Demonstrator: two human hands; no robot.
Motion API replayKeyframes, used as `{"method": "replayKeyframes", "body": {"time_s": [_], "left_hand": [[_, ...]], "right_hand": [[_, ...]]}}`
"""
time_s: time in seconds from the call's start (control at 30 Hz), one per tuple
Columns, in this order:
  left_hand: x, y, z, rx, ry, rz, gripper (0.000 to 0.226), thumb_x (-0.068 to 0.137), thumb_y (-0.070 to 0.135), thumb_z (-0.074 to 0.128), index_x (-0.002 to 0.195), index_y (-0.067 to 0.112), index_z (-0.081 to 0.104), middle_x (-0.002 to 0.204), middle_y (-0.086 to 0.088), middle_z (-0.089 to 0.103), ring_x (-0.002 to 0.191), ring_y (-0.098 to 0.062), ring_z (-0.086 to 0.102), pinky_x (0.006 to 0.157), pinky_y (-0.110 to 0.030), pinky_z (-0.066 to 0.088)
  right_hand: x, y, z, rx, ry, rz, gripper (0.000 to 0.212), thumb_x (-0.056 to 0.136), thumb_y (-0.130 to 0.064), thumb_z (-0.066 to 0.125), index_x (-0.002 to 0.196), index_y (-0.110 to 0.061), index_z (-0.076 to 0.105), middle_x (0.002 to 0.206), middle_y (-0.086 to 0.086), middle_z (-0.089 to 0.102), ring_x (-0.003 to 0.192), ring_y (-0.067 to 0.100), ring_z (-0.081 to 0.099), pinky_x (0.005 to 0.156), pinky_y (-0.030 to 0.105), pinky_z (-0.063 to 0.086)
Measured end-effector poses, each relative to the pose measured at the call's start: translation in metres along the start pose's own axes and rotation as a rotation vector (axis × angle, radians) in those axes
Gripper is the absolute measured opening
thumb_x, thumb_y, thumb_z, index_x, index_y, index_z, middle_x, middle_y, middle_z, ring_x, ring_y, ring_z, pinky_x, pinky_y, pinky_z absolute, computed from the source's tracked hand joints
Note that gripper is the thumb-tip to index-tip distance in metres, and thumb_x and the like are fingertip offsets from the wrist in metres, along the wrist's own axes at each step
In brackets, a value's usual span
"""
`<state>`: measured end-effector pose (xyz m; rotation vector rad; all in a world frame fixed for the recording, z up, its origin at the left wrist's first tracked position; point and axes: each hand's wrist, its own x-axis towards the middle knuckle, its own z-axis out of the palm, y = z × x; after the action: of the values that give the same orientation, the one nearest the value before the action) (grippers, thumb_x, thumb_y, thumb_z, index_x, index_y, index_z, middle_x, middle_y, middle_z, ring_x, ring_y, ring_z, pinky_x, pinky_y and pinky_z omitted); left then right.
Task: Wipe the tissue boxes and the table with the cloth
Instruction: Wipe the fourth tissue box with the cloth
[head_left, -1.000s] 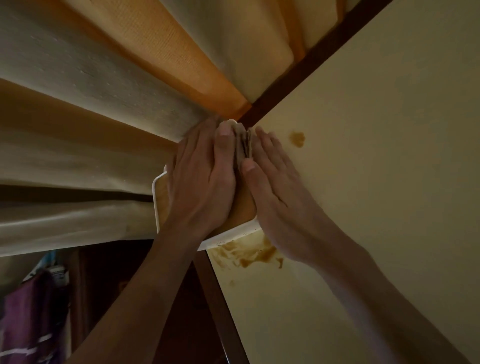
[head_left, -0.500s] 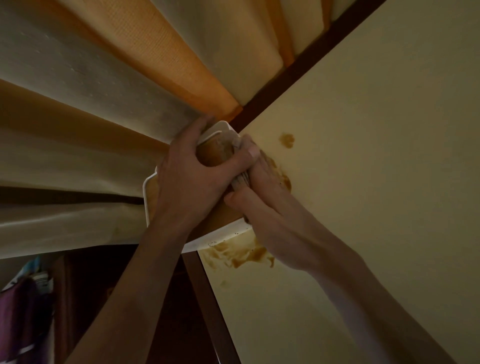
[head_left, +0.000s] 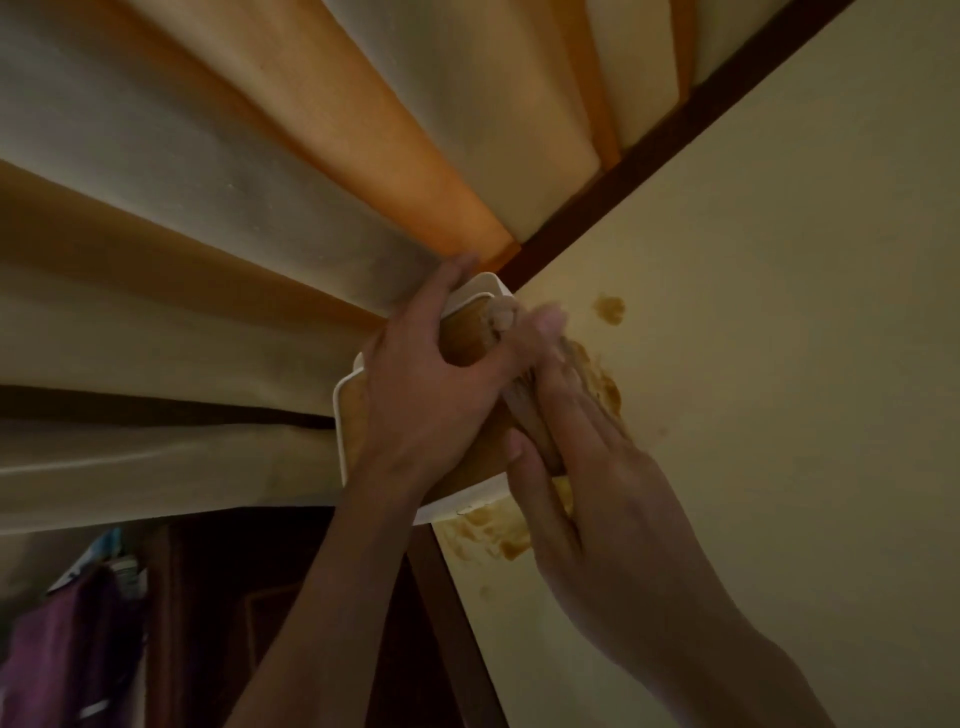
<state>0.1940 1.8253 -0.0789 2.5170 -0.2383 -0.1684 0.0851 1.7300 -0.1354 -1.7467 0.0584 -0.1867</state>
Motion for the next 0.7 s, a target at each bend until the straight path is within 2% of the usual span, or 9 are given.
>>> {"method": "replayKeyframes", "body": {"time_s": [0.07, 0.17, 0.27, 0.4, 0.47, 0.57, 0.63, 0.7], "left_hand": [[0.0, 0.0, -0.003, -0.024, -0.019, -0.018, 0.095, 0.053, 0.097, 0.059, 0.139, 0.062, 0.042, 0.145, 0.029, 0.046, 0.14, -0.007, 0.04, 0.113, -0.046, 0.04], [0.003, -0.004, -0.005, -0.055, -0.019, -0.012, 0.086, 0.06, 0.088, 0.067, 0.138, 0.06, 0.044, 0.142, 0.027, 0.05, 0.137, -0.008, 0.044, 0.111, -0.046, 0.042], [0.006, -0.007, -0.005, -0.1, 0.009, -0.006, 0.068, 0.072, 0.073, 0.067, 0.136, 0.056, 0.05, 0.137, 0.025, 0.055, 0.133, -0.005, 0.049, 0.109, -0.043, 0.044], [0.008, -0.007, -0.004, -0.102, 0.014, -0.003, 0.06, 0.077, 0.071, 0.061, 0.135, 0.055, 0.053, 0.136, 0.027, 0.056, 0.132, -0.004, 0.048, 0.11, -0.043, 0.043], [0.009, -0.009, -0.004, -0.107, 0.01, 0.006, 0.06, 0.079, 0.072, 0.061, 0.136, 0.054, 0.053, 0.137, 0.027, 0.056, 0.133, -0.004, 0.048, 0.111, -0.044, 0.043], [0.007, -0.01, -0.005, -0.095, 0.02, 0.025, 0.062, 0.08, 0.072, 0.062, 0.137, 0.051, 0.053, 0.137, 0.028, 0.055, 0.131, 0.002, 0.048, 0.11, -0.041, 0.044], [0.006, -0.01, -0.005, -0.082, 0.032, 0.039, 0.064, 0.079, 0.073, 0.063, 0.138, 0.05, 0.053, 0.136, 0.027, 0.055, 0.13, 0.002, 0.049, 0.11, -0.04, 0.045], [0.006, -0.011, -0.005, -0.072, 0.04, 0.049, 0.067, 0.077, 0.075, 0.063, 0.138, 0.049, 0.053, 0.136, 0.027, 0.055, 0.13, 0.001, 0.048, 0.109, -0.041, 0.045]], "right_hand": [[0.008, -0.006, 0.0, -0.07, -0.047, -0.041, 0.058, 0.109, -0.032, 0.031, 0.164, -0.023, 0.014, 0.171, -0.005, 0.015, 0.157, 0.01, 0.017, 0.123, 0.043, 0.031], [0.015, -0.012, -0.002, -0.111, -0.073, -0.041, 0.057, 0.109, -0.036, 0.029, 0.164, -0.024, 0.017, 0.171, 0.0, 0.018, 0.156, 0.016, 0.024, 0.12, 0.043, 0.036], [0.014, -0.012, -0.006, -0.042, -0.078, -0.047, 0.054, 0.111, -0.032, 0.033, 0.163, -0.026, 0.019, 0.171, -0.004, 0.018, 0.157, 0.009, 0.015, 0.124, 0.04, 0.03], [0.009, -0.008, -0.012, 0.058, -0.072, -0.027, 0.054, 0.11, -0.03, 0.041, 0.161, -0.036, 0.025, 0.169, -0.015, 0.02, 0.155, -0.001, 0.011, 0.124, 0.038, 0.03], [0.005, -0.005, -0.016, 0.127, -0.036, -0.01, 0.05, 0.108, -0.028, 0.048, 0.156, -0.038, 0.038, 0.164, -0.018, 0.031, 0.151, -0.007, 0.018, 0.121, 0.03, 0.034], [-0.002, -0.001, -0.021, 0.238, 0.029, 0.02, 0.043, 0.104, -0.026, 0.056, 0.144, -0.041, 0.055, 0.152, -0.023, 0.048, 0.145, -0.011, 0.031, 0.112, 0.008, 0.03], [-0.007, 0.001, -0.025, 0.284, 0.022, 0.059, 0.038, 0.102, -0.031, 0.058, 0.137, -0.047, 0.06, 0.142, -0.03, 0.055, 0.14, -0.011, 0.039, 0.108, 0.005, 0.032], [-0.008, 0.001, -0.031, 0.305, 0.033, 0.1, 0.033, 0.099, -0.04, 0.056, 0.13, -0.046, 0.067, 0.13, -0.028, 0.065, 0.129, -0.008, 0.054, 0.097, 0.004, 0.042]]}}
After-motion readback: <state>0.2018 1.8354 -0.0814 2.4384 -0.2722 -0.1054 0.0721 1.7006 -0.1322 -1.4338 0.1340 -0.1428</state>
